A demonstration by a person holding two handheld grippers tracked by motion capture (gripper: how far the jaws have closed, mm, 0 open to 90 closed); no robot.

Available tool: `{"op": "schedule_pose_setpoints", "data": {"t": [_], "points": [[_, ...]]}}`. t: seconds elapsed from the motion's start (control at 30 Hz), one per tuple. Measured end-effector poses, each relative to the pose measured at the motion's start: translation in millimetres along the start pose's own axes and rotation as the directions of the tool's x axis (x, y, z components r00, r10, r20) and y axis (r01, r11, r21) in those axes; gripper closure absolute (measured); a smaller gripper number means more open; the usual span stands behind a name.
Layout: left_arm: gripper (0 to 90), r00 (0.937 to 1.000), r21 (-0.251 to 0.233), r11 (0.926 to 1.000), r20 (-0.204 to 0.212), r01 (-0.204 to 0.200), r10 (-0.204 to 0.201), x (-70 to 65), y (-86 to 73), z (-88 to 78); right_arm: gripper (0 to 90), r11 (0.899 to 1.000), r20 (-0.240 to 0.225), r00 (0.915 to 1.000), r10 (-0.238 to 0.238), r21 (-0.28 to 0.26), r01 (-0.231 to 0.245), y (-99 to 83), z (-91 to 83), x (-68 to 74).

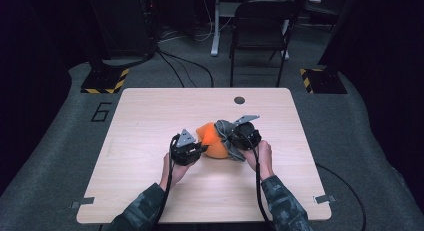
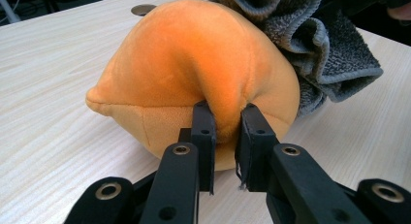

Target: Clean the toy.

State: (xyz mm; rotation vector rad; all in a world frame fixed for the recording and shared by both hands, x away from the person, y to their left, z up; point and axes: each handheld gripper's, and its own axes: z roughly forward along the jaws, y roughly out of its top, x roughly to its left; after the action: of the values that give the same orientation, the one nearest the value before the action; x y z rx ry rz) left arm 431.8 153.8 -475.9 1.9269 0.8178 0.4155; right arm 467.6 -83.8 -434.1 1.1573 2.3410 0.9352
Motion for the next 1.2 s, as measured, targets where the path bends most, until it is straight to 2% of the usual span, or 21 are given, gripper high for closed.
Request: {"op": "schedule_pose_setpoints", "data": {"t": [0.13, 0.2, 0.3, 0.43, 0.47, 0.6, 0.7, 0.77, 0.8, 0.9, 0.97, 1.03, 1.13, 1.2], "points": [[79.0, 1.0, 0.006, 1.0, 0.004, 0.0, 0.0, 1.9, -0.2, -0.8, 75.2, 0.998, 0.02, 0.9992, 0.034, 0.055, -0.035, -8.2, 8.8, -10.8], [79.0, 1.0, 0.005, 1.0, 0.004, 0.003, -0.003, 1.9, -0.3, -0.5, 75.2, 0.994, -0.009, 0.9972, 0.074, 0.086, -0.073, -16.2, 18.3, -20.8], [78.9, 1.0, 0.005, 1.0, 0.005, 0.004, -0.004, 1.8, -0.3, -0.4, 75.0, 0.988, -0.034, 0.9924, 0.118, 0.106, -0.114, -23.6, 27.7, -30.0], [78.9, 1.0, 0.0, 1.0, 0.003, 0.006, -0.006, 1.5, -0.4, -0.2, 74.9, 0.982, -0.025, 0.9902, 0.137, 0.137, -0.133, -29.3, 36.8, -34.2], [78.9, 1.0, 0.0, 1.0, 0.001, 0.003, -0.003, 1.7, -0.4, -0.3, 74.9, 0.979, -0.035, 0.9883, 0.149, 0.144, -0.142, -29.2, 36.8, -34.7], [78.9, 0.9997, -0.004, 0.9997, 0.001, 0.025, -0.025, 2.0, -0.4, -1.0, 74.8, 0.984, -0.017, 0.9919, 0.126, 0.126, -0.123, -23.7, 28.5, -35.0], [78.8, 0.9997, -0.009, 0.9996, -0.004, 0.026, -0.026, 3.2, -0.3, -1.1, 74.8, 0.991, -0.024, 0.9929, 0.117, 0.064, -0.115, -13.2, 12.2, -32.9], [78.8, 0.9997, -0.008, 0.9997, -0.001, 0.025, -0.025, 2.2, 0.2, -0.8, 74.8, 0.993, -0.047, 0.9921, 0.116, 0.004, -0.116, -2.8, -4.2, -26.5], [78.8, 0.9998, 0.002, 0.9999, 0.005, 0.017, -0.017, 2.1, 0.8, -1.6, 74.9, 0.995, -0.062, 0.9934, 0.097, -0.027, -0.098, 1.5, -11.0, -23.0], [78.7, 0.9998, -0.009, 0.9998, -0.002, 0.019, -0.019, -1.1, 1.3, -0.9, 74.8, 0.995, -0.088, 0.9949, 0.05, -0.082, -0.058, 12.7, -25.2, -5.3], [78.7, 0.9998, -0.008, 0.9998, -0.004, 0.02, -0.02, -1.2, 1.4, -0.9, 74.7, 0.995, -0.096, 0.9953, 0.011, -0.096, -0.02, 16.9, -26.6, 8.1], [78.7, 0.9998, -0.002, 0.9998, -0.002, 0.02, -0.02, 0.1, 1.1, -1.3, 74.6, 0.996, -0.094, 0.9953, -0.021, -0.083, 0.013, 18.7, -23.3, 19.4], [78.7, 0.9998, 0.005, 0.9998, -0.003, 0.022, -0.022, 1.3, 0.2, -0.7, 74.8, 0.997, -0.044, 0.9975, -0.055, -0.054, 0.053, 16.2, -12.9, 26.7], [78.7, 0.9998, 0.011, 0.9998, 0.002, 0.02, -0.02, 0.6, -0.1, 0.0, 74.8, 0.998, -0.025, 0.9982, -0.055, -0.039, 0.054, 13.2, -8.5, 26.2]]}}
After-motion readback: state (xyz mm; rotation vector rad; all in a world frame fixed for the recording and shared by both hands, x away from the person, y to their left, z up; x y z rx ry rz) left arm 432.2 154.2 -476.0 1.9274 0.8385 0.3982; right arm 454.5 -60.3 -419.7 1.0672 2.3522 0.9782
